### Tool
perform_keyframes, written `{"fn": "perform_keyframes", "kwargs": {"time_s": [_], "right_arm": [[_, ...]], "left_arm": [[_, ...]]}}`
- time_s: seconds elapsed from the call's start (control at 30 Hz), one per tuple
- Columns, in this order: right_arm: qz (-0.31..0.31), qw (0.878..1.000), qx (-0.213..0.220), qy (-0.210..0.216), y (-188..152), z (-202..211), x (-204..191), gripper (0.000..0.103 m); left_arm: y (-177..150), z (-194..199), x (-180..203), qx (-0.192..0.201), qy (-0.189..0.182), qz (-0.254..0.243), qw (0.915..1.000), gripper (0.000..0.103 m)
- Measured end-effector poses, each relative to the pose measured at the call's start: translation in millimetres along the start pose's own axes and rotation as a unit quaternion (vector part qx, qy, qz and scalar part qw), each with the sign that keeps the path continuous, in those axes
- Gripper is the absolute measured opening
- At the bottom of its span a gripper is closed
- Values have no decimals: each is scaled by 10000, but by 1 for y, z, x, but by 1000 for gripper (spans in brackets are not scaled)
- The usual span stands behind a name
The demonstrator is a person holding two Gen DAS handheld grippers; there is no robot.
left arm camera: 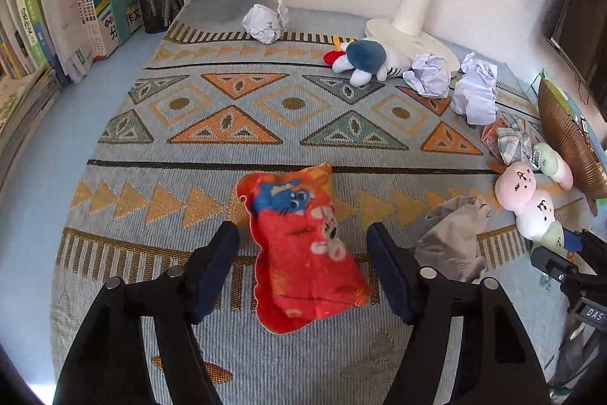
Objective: Organize objects
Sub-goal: 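Grasp the stacked pink-white-green plush with the right tool while the left grasps the red plush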
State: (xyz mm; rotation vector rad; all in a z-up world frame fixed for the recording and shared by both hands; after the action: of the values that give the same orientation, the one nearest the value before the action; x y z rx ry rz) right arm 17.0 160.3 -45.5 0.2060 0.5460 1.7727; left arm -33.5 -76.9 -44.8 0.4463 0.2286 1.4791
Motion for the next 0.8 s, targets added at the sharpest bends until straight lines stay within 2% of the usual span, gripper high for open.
{"fn": "perform_keyframes", "kwargs": {"time_s": [0.07,0.1,0.13,0.23,0.4,0.53,0.57,0.67,0.77,0.8], "right_arm": [[38,9999,56,-102,0,2,-1,45],[68,9998,105,-123,-1,4,-2,45],[120,9996,218,-148,0,8,-4,45],[189,9989,433,-76,-6,24,-8,45],[128,9997,192,89,-52,41,-7,45],[16,9998,165,95,-77,51,1,48],[-49,9998,115,130,-80,49,3,54],[-160,9995,163,205,-78,47,6,62],[-145,9997,197,53,-73,43,4,60],[-138,9996,240,-83,-72,42,5,53]], "left_arm": [[1,3,-6,45,-8,99,9999,49],[0,5,-6,53,-113,115,9999,39],[-2,7,-6,32,-197,150,9997,35],[-14,17,-6,75,-213,248,9994,32],[-54,44,12,223,-329,180,9990,32],[-81,50,37,242,-528,-43,9983,32],[-86,49,42,239,-520,-50,9983,32],[-95,43,52,172,-656,-37,9977,32],[-97,44,55,221,-507,-104,9984,32],[-97,45,56,210,-505,-97,9985,32]]}}
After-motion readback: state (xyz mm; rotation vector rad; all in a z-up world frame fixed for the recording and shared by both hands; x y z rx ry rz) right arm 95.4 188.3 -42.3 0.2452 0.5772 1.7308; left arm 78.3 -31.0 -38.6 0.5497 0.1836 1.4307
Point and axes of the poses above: each gripper's, at about its wrist camera, not at the fingertips, and z roughly against the way its jaws point, x to its right, y to its top, the point moved 8 cm from there along -z, roughly the way its jaws point, and after that the axes turned 10 degrees about -x, right-handed, at the moved point
